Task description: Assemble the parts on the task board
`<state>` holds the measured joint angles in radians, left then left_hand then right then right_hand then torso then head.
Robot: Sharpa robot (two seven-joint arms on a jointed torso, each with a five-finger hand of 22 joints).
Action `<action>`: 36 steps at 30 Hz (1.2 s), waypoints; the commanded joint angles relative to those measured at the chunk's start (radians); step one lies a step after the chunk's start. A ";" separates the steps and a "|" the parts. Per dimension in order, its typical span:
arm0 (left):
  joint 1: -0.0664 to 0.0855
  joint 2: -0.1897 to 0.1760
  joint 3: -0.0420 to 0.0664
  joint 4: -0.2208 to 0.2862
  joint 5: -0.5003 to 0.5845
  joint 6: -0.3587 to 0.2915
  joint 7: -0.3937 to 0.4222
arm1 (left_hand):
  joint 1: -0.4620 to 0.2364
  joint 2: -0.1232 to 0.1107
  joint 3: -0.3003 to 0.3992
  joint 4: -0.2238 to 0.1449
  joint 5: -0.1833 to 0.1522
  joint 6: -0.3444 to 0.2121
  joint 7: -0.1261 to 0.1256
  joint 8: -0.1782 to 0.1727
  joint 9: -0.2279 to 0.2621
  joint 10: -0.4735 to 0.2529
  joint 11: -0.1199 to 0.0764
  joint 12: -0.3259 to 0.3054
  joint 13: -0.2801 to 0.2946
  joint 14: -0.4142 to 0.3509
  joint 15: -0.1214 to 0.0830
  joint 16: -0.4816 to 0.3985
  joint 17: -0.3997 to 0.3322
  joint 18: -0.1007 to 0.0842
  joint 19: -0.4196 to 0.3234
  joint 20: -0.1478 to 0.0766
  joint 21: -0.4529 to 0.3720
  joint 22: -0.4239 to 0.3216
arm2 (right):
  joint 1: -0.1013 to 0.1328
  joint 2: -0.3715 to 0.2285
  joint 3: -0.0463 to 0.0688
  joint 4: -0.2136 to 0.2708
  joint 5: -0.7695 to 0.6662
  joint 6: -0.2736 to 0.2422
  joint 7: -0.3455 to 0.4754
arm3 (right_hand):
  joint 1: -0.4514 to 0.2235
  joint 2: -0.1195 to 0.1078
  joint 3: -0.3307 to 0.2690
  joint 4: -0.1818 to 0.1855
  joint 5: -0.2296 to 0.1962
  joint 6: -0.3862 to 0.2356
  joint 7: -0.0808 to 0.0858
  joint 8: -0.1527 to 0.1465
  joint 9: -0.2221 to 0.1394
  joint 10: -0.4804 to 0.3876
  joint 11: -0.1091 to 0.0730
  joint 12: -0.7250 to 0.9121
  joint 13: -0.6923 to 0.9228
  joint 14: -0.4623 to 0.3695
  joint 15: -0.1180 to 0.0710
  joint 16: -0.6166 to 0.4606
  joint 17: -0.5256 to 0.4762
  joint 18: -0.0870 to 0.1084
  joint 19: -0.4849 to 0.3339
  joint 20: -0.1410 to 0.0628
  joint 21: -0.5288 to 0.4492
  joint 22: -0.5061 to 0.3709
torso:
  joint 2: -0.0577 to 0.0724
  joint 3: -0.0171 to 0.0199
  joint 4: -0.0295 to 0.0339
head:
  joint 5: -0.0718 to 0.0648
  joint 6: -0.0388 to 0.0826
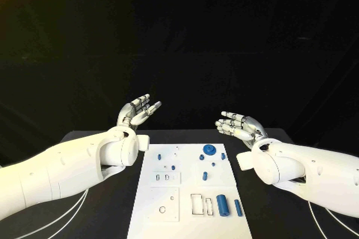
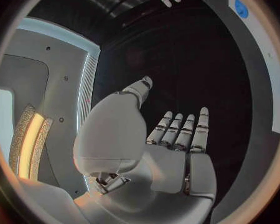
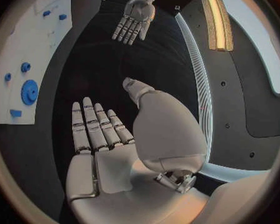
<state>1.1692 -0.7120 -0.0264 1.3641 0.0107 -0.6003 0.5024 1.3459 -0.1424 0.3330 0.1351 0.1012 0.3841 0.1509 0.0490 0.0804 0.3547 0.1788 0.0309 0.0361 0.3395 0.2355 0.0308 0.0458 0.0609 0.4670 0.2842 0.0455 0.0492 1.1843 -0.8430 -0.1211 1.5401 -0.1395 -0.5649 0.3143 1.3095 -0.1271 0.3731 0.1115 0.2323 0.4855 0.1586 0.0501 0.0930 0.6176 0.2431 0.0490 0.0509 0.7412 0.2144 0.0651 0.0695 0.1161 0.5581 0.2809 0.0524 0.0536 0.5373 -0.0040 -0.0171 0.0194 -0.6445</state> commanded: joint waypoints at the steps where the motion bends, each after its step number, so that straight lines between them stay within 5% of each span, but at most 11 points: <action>1: 0.002 0.003 0.000 -0.003 -0.005 0.078 0.015 | 0.049 -0.004 0.013 0.007 0.009 0.025 0.069 0.007 0.004 0.019 0.005 0.007 0.003 0.019 0.005 0.008 0.002 0.016 0.021 0.007 0.006 0.003 | 0.010 -0.005 -0.007 -0.002 -0.101 0.139 -0.093 | 0.097 -0.007 0.031 -0.033 -0.018 0.158 0.116 0.035 0.021 0.167 -0.011 0.013 0.009 0.159 -0.018 0.026 0.015 0.049 0.215 0.008 0.044 0.022 | 0.000 -0.0002 -0.0006 | 0.000 0.000; 3: 0.002 0.003 0.000 -0.003 -0.005 0.078 0.015 | 0.055 -0.002 0.012 0.012 0.009 0.031 0.070 0.008 0.004 0.026 0.006 0.008 0.004 0.029 0.007 0.010 0.003 0.017 0.020 0.007 0.007 0.003 | 0.013 -0.006 -0.010 -0.002 -0.105 0.145 -0.098 | 0.106 -0.011 0.036 -0.041 -0.023 0.212 0.107 0.046 0.028 0.250 -0.021 0.020 0.014 0.184 -0.028 0.031 0.017 0.059 0.248 0.007 0.055 0.023 | 0.000 -0.0002 -0.0006 | 0.000 0.000; 4: 0.002 -0.010 -0.001 -0.004 -0.002 0.101 0.023 | 0.058 -0.001 0.011 0.016 0.009 0.035 0.071 0.009 0.004 0.032 0.008 0.009 0.004 0.036 0.008 0.012 0.004 0.018 0.022 0.006 0.008 0.004 | 0.018 -0.008 -0.009 -0.047 -0.407 0.070 -0.102 | 0.112 -0.014 0.041 -0.046 -0.027 0.261 0.100 0.057 0.035 0.272 -0.027 0.020 0.013 0.201 -0.034 0.034 0.018 0.064 0.267 0.005 0.061 0.023 | 0.004 -0.0038 0.0001 | 0.000 -0.009; 8: 0.002 -0.020 -0.001 0.004 -0.002 0.110 0.029 | 0.077 0.006 0.016 0.032 0.008 0.089 0.084 0.020 0.011 0.106 0.024 0.016 0.009 0.139 0.007 0.031 0.017 0.042 0.121 0.005 0.029 0.015 | 0.021 -0.001 -0.009 -0.070 -0.521 0.054 -0.110 | 0.124 -0.025 0.054 -0.055 -0.033 0.364 0.084 0.079 0.048 0.322 -0.043 0.020 0.013 0.243 -0.049 0.042 0.021 0.069 0.324 -0.006 0.079 0.025 | 0.009 -0.0043 0.0058 | -0.003 -0.014; 12: 0.002 -0.036 -0.001 0.021 -0.003 0.118 0.035 | 0.076 0.011 0.039 0.028 0.006 0.195 0.100 0.044 0.026 0.288 0.052 0.033 0.021 0.376 -0.023 0.083 0.050 0.087 0.279 0.005 0.075 0.033 | 0.032 0.006 -0.008 -0.092 -0.648 0.049 -0.125 | 0.127 -0.035 0.068 -0.059 -0.032 0.400 0.073 0.089 0.049 0.367 -0.056 0.020 0.013 0.293 -0.066 0.057 0.026 0.069 0.375 -0.024 0.097 0.027 | 0.018 -0.0046 0.0133 | -0.005 -0.013; 16: 0.002 -0.059 -0.001 0.046 -0.008 0.128 0.037 | 0.064 0.011 0.070 0.011 0.004 0.359 0.104 0.086 0.051 0.503 0.041 0.068 0.032 0.529 -0.052 0.133 0.083 0.121 0.382 0.000 0.129 0.048 | 0.043 0.013 -0.008 -0.106 -0.788 0.065 -0.158 | 0.123 -0.050 0.085 -0.053 -0.043 0.445 0.057 0.103 0.052 0.433 -0.076 0.021 0.014 0.368 -0.093 0.082 0.042 0.069 0.439 -0.052 0.123 0.035 | 0.027 -0.0021 0.0178 | -0.008 -0.011; 17: 0.002 -0.069 -0.001 0.057 -0.012 0.135 0.036 | 0.057 0.008 0.085 0.004 0.004 0.424 0.101 0.107 0.061 0.540 0.031 0.080 0.032 0.575 -0.066 0.155 0.100 0.124 0.420 -0.011 0.152 0.055 | 0.047 0.015 -0.007 -0.109 -0.837 0.076 -0.174 | 0.122 -0.056 0.088 -0.052 -0.047 0.459 0.051 0.108 0.053 0.460 -0.085 0.023 0.015 0.405 -0.106 0.097 0.053 0.069 0.469 -0.065 0.141 0.042 | 0.031 -0.0022 0.0190 | -0.010 -0.009; 20: 0.002 -0.093 -0.001 0.085 -0.026 0.159 0.027 | 0.044 0.001 0.112 -0.005 0.003 0.472 0.089 0.136 0.069 0.613 0.009 0.100 0.035 0.658 -0.094 0.202 0.141 0.124 0.483 -0.039 0.196 0.071 | 0.057 0.017 -0.007 -0.111 -0.960 0.102 -0.220 | 0.120 -0.069 0.085 -0.050 -0.057 0.491 0.036 0.123 0.058 0.517 -0.106 0.024 0.018 0.494 -0.138 0.138 0.089 0.066 0.542 -0.100 0.197 0.070 | 0.042 -0.0025 0.0243 | -0.016 -0.008; 26: 0.003 -0.140 -0.001 0.156 -0.049 0.194 0.015 | 0.035 -0.018 0.157 -0.025 0.001 0.502 0.073 0.155 0.072 0.673 -0.009 0.094 0.033 0.712 -0.117 0.229 0.192 0.122 0.526 -0.065 0.239 0.089 | 0.076 0.023 -0.007 -0.111 -1.172 0.165 -0.324 | 0.116 -0.095 0.063 -0.042 -0.063 0.532 0.006 0.135 0.070 0.600 -0.145 0.015 0.022 0.680 -0.198 0.263 0.222 0.064 0.657 -0.177 0.364 0.173 | 0.065 -0.0030 0.0350 | -0.031 -0.006; 33: 0.003 -0.183 0.001 0.240 -0.058 0.218 0.000 | 0.022 -0.034 0.188 -0.047 -0.001 0.518 0.065 0.165 0.074 0.739 -0.027 0.088 0.035 0.787 -0.144 0.275 0.257 0.121 0.574 -0.096 0.308 0.125 | 0.085 0.044 -0.007 -0.123 -1.321 0.228 -0.402 | 0.109 -0.133 0.097 0.003 -0.071 0.551 -0.011 0.136 0.096 0.634 -0.167 0.014 0.033 0.730 -0.219 0.455 0.439 0.063 0.672 -0.200 0.517 0.296 | 0.091 -0.0053 0.0482 | -0.046 0.001; 36: 0.003 -0.196 0.002 0.270 -0.059 0.229 -0.004 | 0.013 -0.040 0.194 -0.055 -0.002 0.531 0.065 0.174 0.078 0.765 -0.032 0.087 0.037 0.813 -0.153 0.309 0.294 0.119 0.587 -0.109 0.349 0.148 | 0.086 0.056 -0.007 -0.134 -1.353 0.246 -0.414 | 0.110 -0.143 0.100 0.011 -0.071 0.553 -0.008 0.138 0.105 0.590 -0.157 0.013 0.029 0.701 -0.213 0.488 0.479 0.061 0.653 -0.196 0.535 0.318 | 0.103 -0.0066 0.0544 | -0.057 0.001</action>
<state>1.1702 -0.9057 -0.0257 1.6209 -0.0317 -0.4202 0.5042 1.3640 -0.1754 0.5220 0.0811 0.1042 0.9094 0.2186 0.2185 0.1565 1.1125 0.1468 0.1227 0.0714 1.1442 0.0819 0.3323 0.3308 0.1702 1.0493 0.1771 0.3843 0.1915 1.2695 -0.7911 -0.1283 1.4101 -1.3694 -0.3858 -0.0425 1.4194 -0.2339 0.4593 0.0943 0.1722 1.0157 0.1563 0.1817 0.1766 1.2117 0.0913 0.0644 0.0765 1.4153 0.0119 0.4235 0.4056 0.1627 1.1959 0.0994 0.4860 0.2884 0.6235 -0.0090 0.0285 -0.0286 -0.6449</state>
